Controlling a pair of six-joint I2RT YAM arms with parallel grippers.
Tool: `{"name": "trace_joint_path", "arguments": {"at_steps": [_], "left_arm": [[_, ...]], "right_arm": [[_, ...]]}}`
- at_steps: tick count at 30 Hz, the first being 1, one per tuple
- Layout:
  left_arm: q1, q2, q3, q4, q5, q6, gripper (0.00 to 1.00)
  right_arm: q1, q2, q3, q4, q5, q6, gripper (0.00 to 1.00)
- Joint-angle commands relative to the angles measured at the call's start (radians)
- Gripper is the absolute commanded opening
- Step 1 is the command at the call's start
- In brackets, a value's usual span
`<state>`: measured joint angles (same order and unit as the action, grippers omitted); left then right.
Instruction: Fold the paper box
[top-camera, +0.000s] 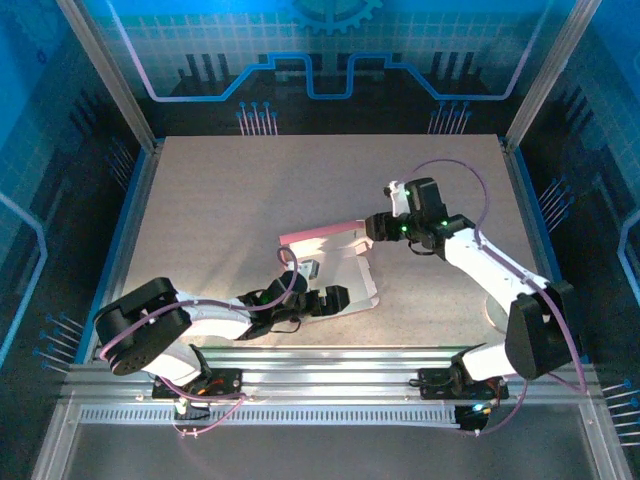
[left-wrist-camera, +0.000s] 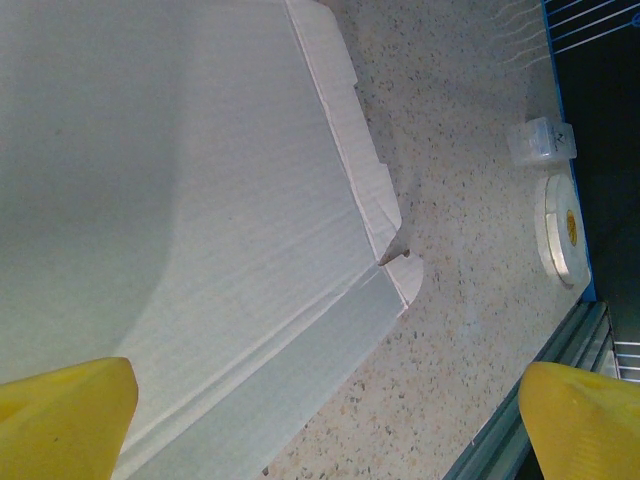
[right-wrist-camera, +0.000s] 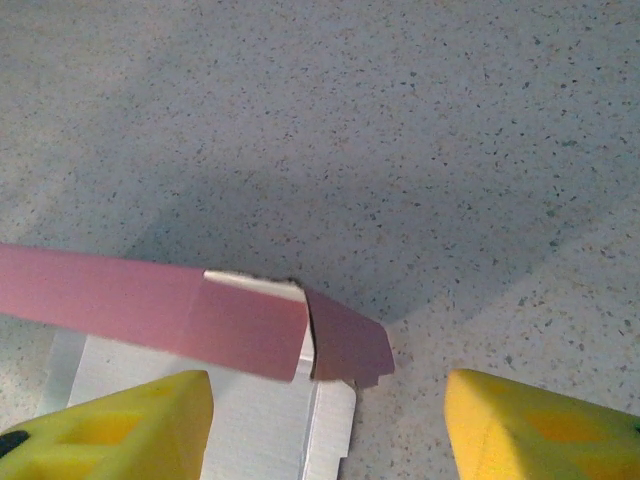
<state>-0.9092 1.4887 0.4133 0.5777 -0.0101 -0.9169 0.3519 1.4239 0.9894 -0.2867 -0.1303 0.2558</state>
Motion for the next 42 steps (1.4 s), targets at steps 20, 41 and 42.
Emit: {"name": "trace_joint_path", "arguments": {"at_steps": [20, 41, 42], "left_arm": [[-0.023, 0.070, -0.013, -0.156, 0.041, -0.020, 0.99], [-0.026, 0.111, 0.027, -0.198, 0.053, -0.026, 0.98], [-0.025, 0.111, 0.029, -0.198, 0.054, -0.026, 0.97]], "right_arm": [[0.077, 0.143, 0.128, -0.105, 0.075, -0.094, 0.25], [0.139, 0.089, 0.148, -0.224, 0.118, -0.144, 0.03], [0.139, 0.092, 0.159, -0.239, 0.102, -0.145, 0.03]]}}
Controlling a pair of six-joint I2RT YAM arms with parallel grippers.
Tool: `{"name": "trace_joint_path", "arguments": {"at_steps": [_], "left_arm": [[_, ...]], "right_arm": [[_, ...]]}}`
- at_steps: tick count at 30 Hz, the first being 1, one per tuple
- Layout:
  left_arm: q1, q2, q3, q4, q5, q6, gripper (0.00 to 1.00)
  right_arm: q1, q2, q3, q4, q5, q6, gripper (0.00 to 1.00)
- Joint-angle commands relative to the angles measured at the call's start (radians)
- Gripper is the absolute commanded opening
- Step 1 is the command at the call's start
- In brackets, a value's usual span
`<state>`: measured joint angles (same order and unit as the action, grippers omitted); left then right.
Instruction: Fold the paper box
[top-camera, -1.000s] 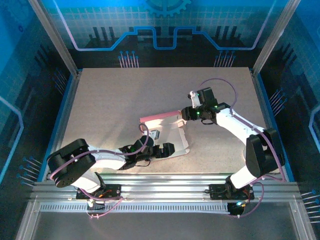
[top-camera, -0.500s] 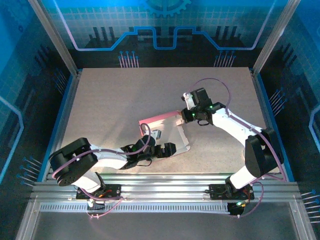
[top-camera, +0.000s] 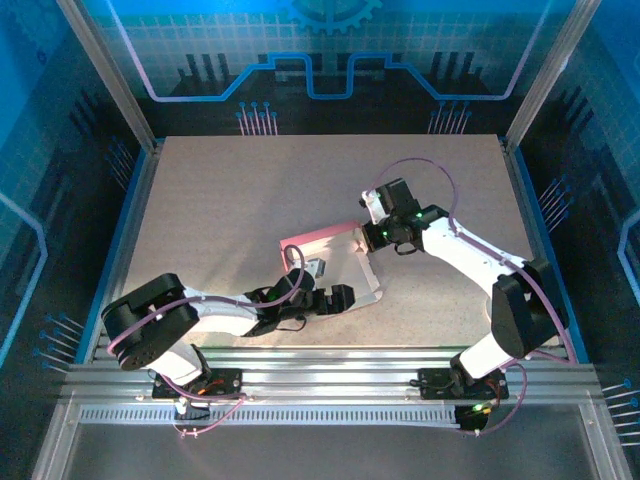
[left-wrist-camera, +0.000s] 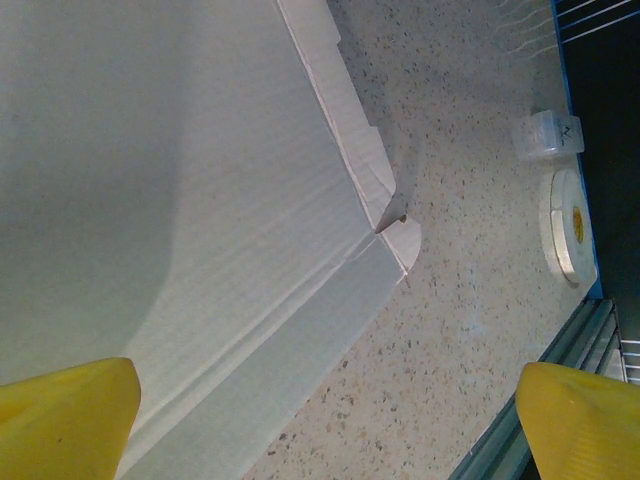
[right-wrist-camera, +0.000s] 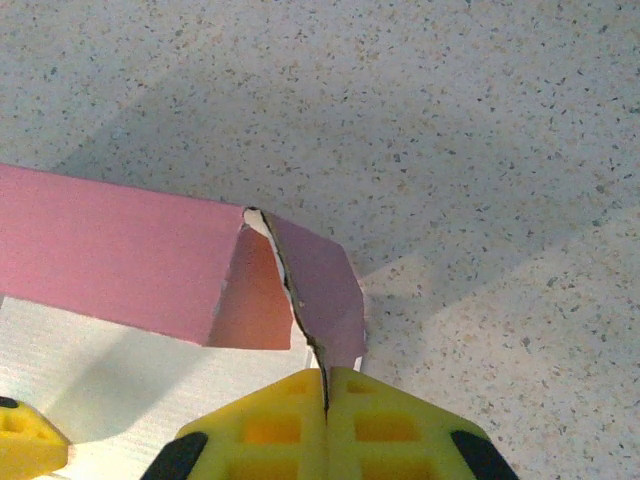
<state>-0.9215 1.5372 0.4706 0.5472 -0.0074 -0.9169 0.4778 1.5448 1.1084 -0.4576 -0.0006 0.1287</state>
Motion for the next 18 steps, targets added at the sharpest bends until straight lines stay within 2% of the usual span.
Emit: {"name": "trace_joint_path", "arguments": {"at_steps": [1, 10, 18], "left_arm": [[-0.013, 0.062, -0.029, -0.170, 0.052, -0.025, 0.98], [-0.013, 0.072, -0.024, -0.167, 0.057, -0.027, 0.98], [-0.013, 0.066, -0.034, -0.145, 0.062, -0.034, 0.98]], "right_arm": [[0.015, -0.025, 0.052, -0.084, -0.036, -0.018, 0.03], [0.046, 0.023, 0.120, -0.187, -0.038, -0.017, 0.03], [0.067, 0.031, 0.066, -0.144, -0.039, 0.029, 0.03]]}}
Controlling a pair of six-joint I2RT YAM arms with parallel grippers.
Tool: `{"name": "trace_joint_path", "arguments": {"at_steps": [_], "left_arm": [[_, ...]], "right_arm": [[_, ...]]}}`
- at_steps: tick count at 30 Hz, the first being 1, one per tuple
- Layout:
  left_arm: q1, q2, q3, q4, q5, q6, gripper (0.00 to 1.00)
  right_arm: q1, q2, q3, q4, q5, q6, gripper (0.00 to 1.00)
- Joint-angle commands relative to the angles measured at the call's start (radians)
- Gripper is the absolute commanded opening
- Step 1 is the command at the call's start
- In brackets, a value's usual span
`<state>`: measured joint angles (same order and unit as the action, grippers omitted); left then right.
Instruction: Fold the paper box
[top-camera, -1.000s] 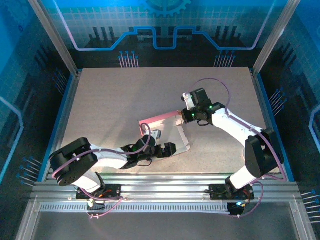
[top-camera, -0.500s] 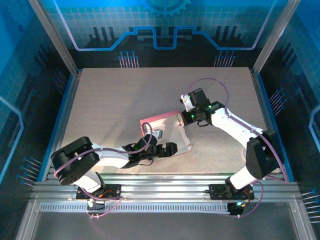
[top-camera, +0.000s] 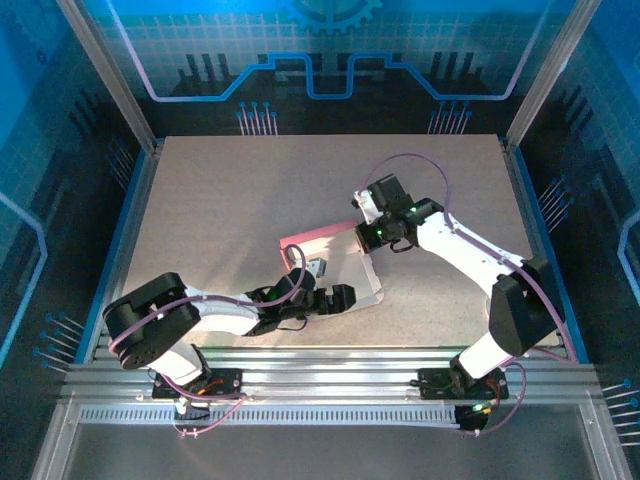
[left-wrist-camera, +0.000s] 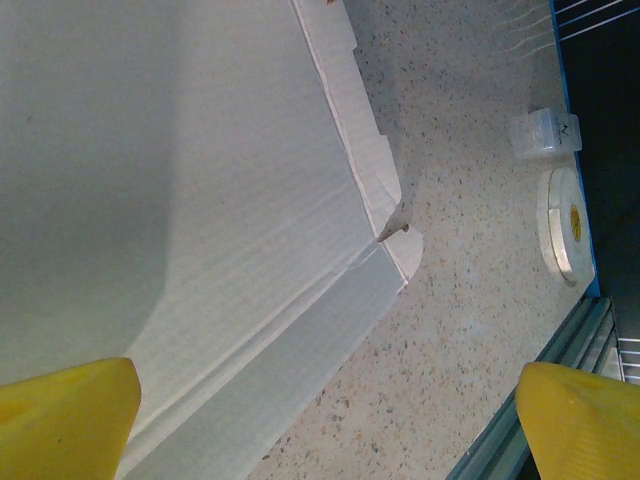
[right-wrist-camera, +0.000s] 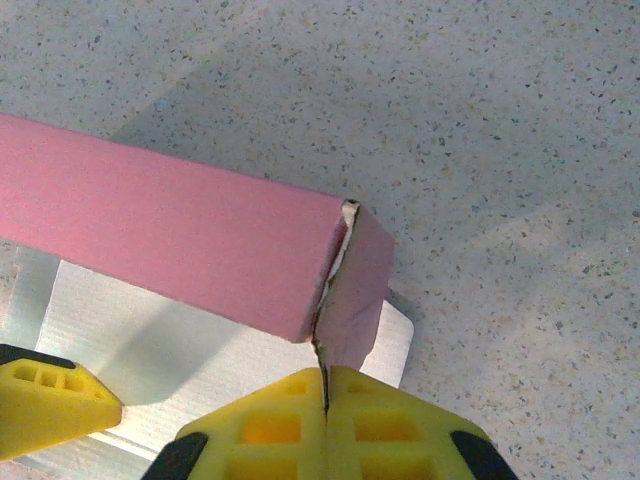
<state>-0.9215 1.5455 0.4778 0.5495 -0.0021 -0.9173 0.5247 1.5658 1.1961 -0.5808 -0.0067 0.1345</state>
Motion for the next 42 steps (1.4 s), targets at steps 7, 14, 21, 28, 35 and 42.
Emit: {"name": "trace_joint_path", "arguments": {"at_steps": [7, 14, 21, 28, 35, 42], "left_arm": [[-0.013, 0.026, -0.049, -0.138, 0.062, -0.045, 0.96], [-0.013, -0.113, -0.013, -0.243, 0.072, -0.041, 0.94], [0.002, -0.342, 0.161, -0.601, 0.069, 0.044, 0.92], [0.141, -0.445, 0.353, -0.903, 0.166, 0.136, 0.91], [0.331, -0.432, 0.472, -1.017, 0.242, 0.231, 0.92], [0.493, -0.286, 0.509, -0.945, 0.391, 0.339, 0.93]], "right_arm": [[0.020, 0.016, -0.082, 0.034, 0.002, 0.067, 0.02], [0.022, 0.006, -0.129, 0.077, 0.020, 0.075, 0.02], [0.031, 0.015, -0.106, 0.071, 0.026, 0.027, 0.03], [0.034, 0.032, -0.075, 0.058, 0.004, -0.029, 0.03], [0.042, 0.043, -0.031, 0.040, -0.023, -0.077, 0.05], [0.063, 0.055, 0.005, 0.024, -0.039, -0.107, 0.07]]}}
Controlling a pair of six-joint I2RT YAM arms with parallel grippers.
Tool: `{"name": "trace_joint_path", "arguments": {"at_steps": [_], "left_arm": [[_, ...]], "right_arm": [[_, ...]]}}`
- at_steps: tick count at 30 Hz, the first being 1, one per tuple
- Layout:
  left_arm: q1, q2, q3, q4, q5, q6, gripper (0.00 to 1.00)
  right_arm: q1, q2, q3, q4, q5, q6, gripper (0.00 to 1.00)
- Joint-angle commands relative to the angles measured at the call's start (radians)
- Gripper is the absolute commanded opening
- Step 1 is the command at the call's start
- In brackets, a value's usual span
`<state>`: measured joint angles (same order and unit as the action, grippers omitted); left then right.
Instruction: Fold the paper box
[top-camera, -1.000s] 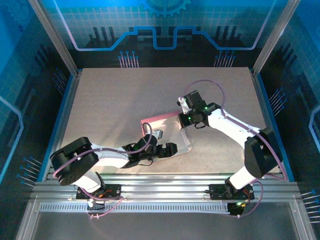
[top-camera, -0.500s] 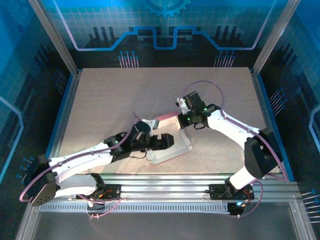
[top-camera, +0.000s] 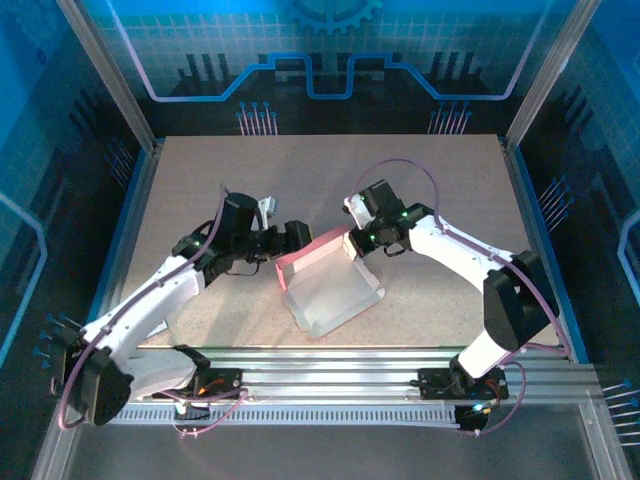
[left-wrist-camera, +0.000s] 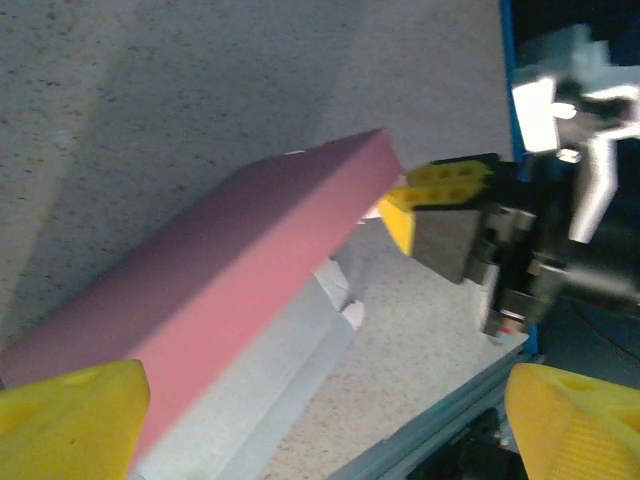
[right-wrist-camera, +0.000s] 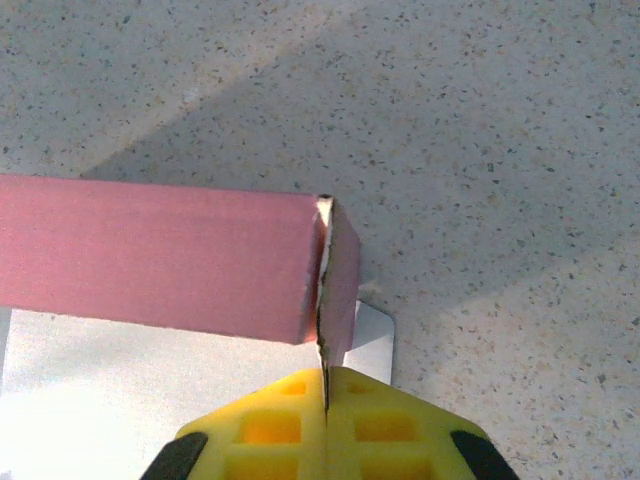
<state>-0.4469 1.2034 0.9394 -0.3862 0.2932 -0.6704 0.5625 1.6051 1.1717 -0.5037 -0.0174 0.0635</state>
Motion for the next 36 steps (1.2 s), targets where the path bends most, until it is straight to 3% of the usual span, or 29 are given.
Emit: {"name": "trace_joint_path", "arguments": {"at_steps": [1, 16, 23, 36], "left_arm": [[0.024, 0.079, 0.058, -0.004, 0.096, 0.108, 0.93], [0.054, 0.377, 0.127, 0.234, 0.215, 0.129, 0.92], [0.048, 0.428, 0.107, 0.319, 0.246, 0.112, 0.92], [0.031, 0.522, 0.124, 0.333, 0.234, 0.118, 0.92]], "right_arm": [[0.031, 0.020, 0.037, -0.059, -0.025, -0.040, 0.07], [0.091, 0.030, 0.048, -0.060, -0.001, -0.023, 0.07], [0.107, 0.044, 0.043, -0.046, 0.008, -0.009, 0.07], [0.116, 0.044, 0.019, -0.020, 0.012, 0.009, 0.08]]}}
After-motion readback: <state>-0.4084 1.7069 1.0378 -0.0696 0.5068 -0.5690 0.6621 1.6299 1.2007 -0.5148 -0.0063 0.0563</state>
